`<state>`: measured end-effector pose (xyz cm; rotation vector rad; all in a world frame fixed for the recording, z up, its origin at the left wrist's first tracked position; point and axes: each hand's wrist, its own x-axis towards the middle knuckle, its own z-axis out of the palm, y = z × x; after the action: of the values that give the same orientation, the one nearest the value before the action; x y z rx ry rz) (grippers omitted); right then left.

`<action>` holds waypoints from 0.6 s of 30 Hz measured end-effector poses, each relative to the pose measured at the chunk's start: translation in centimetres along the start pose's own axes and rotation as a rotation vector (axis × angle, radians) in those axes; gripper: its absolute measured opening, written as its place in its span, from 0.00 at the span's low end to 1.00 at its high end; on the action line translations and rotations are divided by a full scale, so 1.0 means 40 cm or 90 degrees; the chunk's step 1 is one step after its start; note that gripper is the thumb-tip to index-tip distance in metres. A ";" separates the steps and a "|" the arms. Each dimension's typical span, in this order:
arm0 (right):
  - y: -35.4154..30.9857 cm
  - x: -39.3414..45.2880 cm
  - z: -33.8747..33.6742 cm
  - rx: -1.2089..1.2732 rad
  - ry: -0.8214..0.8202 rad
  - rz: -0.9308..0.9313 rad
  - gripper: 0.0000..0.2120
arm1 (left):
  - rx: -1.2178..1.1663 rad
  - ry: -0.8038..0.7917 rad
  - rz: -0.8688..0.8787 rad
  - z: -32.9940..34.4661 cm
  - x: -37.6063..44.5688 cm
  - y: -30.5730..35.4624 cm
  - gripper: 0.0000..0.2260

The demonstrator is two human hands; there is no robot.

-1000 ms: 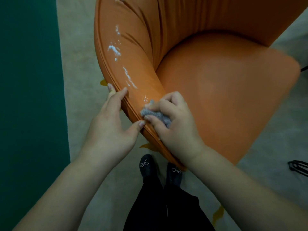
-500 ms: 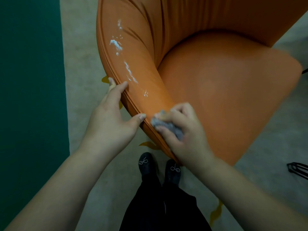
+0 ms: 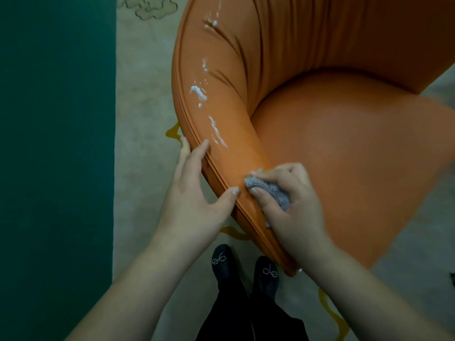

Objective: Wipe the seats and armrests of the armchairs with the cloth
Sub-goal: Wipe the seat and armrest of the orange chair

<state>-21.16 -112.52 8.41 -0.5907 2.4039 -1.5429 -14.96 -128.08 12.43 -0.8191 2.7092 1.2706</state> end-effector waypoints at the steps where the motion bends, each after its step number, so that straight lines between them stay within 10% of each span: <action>1: -0.003 0.011 0.002 -0.004 -0.007 0.006 0.10 | -0.001 -0.004 -0.001 -0.004 0.006 -0.002 0.39; 18: -0.107 0.263 0.114 -0.090 -0.060 -0.064 0.09 | 0.019 -0.128 0.013 -0.090 0.105 -0.032 0.58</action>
<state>-27.84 -122.52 10.66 -0.8044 2.4601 -1.3564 -17.32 -133.25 12.88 -0.6246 2.5783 1.2398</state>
